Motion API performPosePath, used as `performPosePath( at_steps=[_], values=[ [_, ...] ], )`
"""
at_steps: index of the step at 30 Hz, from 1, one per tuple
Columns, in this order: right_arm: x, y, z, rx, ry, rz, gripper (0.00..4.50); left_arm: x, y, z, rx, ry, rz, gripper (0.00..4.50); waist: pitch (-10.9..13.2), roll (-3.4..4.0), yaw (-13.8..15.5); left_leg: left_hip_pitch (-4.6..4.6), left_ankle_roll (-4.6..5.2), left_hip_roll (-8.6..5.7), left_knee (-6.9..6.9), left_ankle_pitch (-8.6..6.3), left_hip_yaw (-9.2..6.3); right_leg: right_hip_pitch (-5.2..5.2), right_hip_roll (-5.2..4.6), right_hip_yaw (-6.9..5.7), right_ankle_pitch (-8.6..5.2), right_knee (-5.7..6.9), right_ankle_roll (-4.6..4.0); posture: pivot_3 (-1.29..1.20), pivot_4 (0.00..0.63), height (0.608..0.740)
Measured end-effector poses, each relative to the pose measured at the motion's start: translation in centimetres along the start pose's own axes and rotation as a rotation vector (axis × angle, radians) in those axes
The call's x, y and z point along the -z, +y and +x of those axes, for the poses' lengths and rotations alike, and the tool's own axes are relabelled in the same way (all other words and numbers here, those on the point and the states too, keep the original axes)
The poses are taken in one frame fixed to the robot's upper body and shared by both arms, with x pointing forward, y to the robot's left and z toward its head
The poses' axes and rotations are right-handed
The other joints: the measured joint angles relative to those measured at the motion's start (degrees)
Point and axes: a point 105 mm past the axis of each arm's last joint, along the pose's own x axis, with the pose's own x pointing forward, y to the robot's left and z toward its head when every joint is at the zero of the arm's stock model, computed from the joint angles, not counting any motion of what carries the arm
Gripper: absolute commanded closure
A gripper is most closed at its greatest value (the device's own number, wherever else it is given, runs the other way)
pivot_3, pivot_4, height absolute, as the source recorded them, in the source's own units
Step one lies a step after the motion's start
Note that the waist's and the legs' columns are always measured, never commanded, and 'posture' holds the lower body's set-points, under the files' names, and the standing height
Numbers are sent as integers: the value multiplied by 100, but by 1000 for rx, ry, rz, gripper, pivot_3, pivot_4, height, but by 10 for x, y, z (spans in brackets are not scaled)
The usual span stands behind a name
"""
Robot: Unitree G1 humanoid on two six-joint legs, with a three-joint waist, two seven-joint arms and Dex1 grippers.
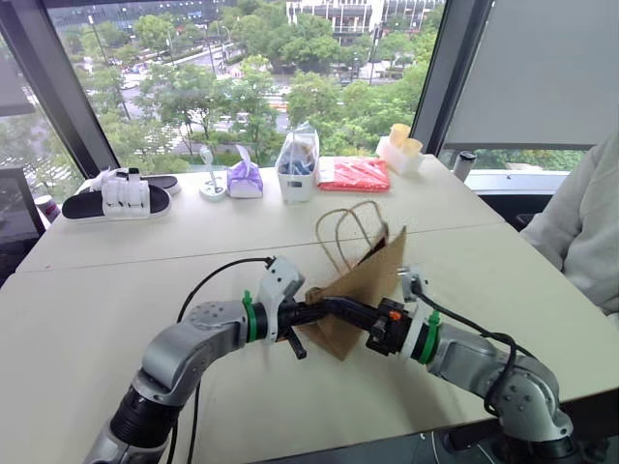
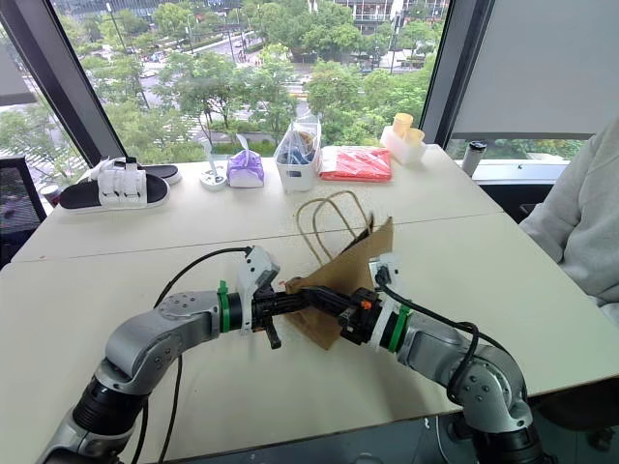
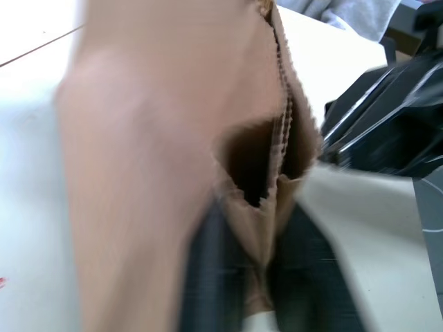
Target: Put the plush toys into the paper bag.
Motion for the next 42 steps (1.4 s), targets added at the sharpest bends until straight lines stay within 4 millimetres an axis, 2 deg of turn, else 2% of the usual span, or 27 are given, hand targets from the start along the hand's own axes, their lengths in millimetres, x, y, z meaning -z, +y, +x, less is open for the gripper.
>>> performPosePath(
  at_steps=[4, 8, 11, 14, 17, 19, 22, 26, 28, 30, 36, 39, 42],
  values=[
    [0, 5, -10, -32, -3, 34, 4500, -3, 1, 0, 7, -3, 29, 4475, 0, 0, -3, 0, 1, 0, 0, 0, 0, 0, 0, 0, 0, -3, 0, 0, 150, 740],
    [-1, 12, -20, -78, -4, 57, 4500, -9, 6, -1, 74, -7, 199, 4475, 0, 0, 0, 0, 1, 0, 0, 0, 3, 2, 0, -2, 0, -6, 0, 0, 150, 740],
    [5, 13, -25, -92, 28, 64, 4500, -26, 17, -3, 145, -41, 383, 4475, 1, 2, 46, -2, 1, -2, 0, 0, 4, 6, 0, -6, 0, -17, 0, 0, 150, 740],
    [10, 14, -25, -110, 42, 71, 4500, -47, 27, 3, 211, -75, 474, 4475, 1, 1, 98, -7, 2, -4, 5, 0, 3, 11, 1, -11, 1, -28, 1, 0, 150, 740],
    [15, 14, -25, -105, 52, 72, 4500, -65, 50, 1, 243, -49, 544, 4475, 1, 1, 103, -9, 8, -8, 9, -3, 2, 14, 1, -16, 6, -31, 9, 0, 150, 740],
    [18, 14, -26, -93, 50, 73, 4500, -65, 64, -2, 262, -17, 532, 4475, 0, 2, 92, -7, 16, -8, 9, -8, 4, 14, 1, -16, 7, -32, 10, 0, 150, 740],
    [24, 14, -27, -78, 53, 84, 4500, -53, 83, -4, 287, 38, 445, 4475, 1, 1, 84, -9, 20, -9, 10, -10, 3, 11, 1, -19, 8, -32, 13, 0, 150, 740],
    [22, 14, -25, -66, 31, 72, 4500, -42, 93, 2, 317, 83, 357, 4475, 1, 0, 96, -16, 28, -11, 30, -15, 1, 16, 1, -22, 14, -32, 24, 0, 150, 740],
    [22, 13, -25, -52, 26, 71, 4500, -40, 97, 3, 317, 95, 347, 3944, 1, 0, 95, -16, 31, -12, 39, -17, 0, 22, 1, -23, 15, -32, 25, 0, 150, 740],
    [22, 12, -25, -42, 20, 72, 4500, -37, 99, 5, 313, 97, 344, 3163, 1, 1, 96, -16, 41, -12, 52, -23, -1, 28, 1, -23, 16, -31, 27, 0, 150, 740],
    [21, 11, -24, -24, 18, 70, 4500, -42, 105, 6, 272, 47, 358, 84, 1, 1, 93, -18, 53, -12, 72, -30, -1, 34, 2, -23, 21, -29, 35, 0, 150, 740],
    [19, 11, -22, -24, 18, 61, 4500, -50, 107, 4, 246, 17, 370, 31, 1, 1, 90, -15, 55, -12, 72, -31, -1, 37, 1, -23, 21, -29, 37, 0, 150, 740],
    [20, 13, -18, -37, 33, 57, 4500, -57, 115, -10, 204, 7, 382, 31, 2, 1, 49, -16, 57, -10, 71, -32, -2, 31, 2, -23, 21, -26, 37, 0, 150, 740]
  ],
)
